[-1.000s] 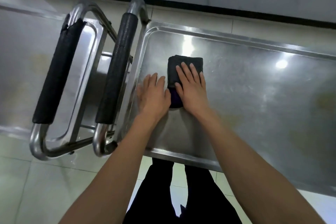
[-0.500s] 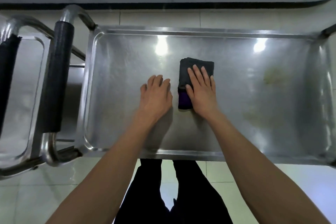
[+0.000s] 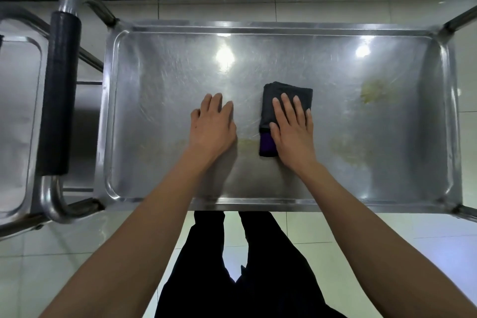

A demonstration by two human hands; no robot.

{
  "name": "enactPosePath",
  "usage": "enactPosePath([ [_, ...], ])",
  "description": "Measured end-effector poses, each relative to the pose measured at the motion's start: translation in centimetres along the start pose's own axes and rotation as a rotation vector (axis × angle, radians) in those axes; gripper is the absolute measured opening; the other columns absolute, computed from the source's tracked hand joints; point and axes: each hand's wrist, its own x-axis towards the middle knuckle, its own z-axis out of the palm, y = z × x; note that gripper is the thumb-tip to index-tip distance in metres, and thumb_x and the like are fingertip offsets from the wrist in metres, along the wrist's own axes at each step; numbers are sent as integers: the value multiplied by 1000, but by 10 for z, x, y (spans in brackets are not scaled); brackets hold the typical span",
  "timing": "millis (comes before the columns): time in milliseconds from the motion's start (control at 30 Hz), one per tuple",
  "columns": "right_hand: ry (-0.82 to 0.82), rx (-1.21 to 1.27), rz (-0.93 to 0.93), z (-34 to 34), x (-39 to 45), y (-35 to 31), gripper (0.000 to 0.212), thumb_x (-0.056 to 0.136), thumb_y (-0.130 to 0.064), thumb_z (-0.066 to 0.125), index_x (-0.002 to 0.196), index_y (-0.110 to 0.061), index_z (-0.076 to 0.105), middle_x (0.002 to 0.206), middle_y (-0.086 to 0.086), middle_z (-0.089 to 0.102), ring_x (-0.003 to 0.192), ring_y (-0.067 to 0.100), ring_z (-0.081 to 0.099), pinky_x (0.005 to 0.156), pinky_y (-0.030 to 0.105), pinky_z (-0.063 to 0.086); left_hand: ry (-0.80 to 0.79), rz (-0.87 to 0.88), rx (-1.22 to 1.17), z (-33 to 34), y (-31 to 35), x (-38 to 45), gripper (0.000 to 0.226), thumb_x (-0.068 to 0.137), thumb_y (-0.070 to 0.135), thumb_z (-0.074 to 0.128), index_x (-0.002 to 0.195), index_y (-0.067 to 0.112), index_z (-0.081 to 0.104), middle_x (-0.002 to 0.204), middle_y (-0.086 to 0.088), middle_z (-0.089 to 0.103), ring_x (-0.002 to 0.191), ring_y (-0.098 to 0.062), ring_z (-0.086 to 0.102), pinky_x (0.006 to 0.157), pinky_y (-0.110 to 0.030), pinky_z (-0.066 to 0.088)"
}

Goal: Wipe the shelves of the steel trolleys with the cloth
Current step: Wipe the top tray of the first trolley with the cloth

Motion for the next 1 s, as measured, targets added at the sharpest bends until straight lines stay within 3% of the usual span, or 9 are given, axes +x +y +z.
enactPosePath([
  [233,-20,-27,-65,14,0,-51,57,107,-37,27,160,-23,10,168,-1,5,154,22,-4,124,51,6,66,2,-75,-1,-31,-15,44,98,27,47,140,17,47,154,-8,36,147,-28,26,111,-50,31],
  [500,-58,-26,-164,29,21,-125,56,107,-37,22,160,-27,6,168,-3,1,154,22,-8,124,51,4,102,-222,-65,-14,-104,-51,45,97,31,49,140,17,45,156,-10,33,147,-31,25,112,-57,32],
  [767,-42,-44,-293,53,48,-208,55,107,-37,26,159,-26,15,167,-2,11,154,24,1,123,51,7,111,-422,-24,-19,-163,-72,44,96,34,49,138,22,45,155,-6,31,149,-28,18,119,-60,17],
  [1000,-61,-43,-432,69,65,-269,55,106,-35,31,159,-26,19,166,1,18,154,26,6,123,52,9,335,-433,-253,-17,-187,-88,40,94,12,52,134,12,50,145,-8,47,135,-23,43,111,-43,39],
])
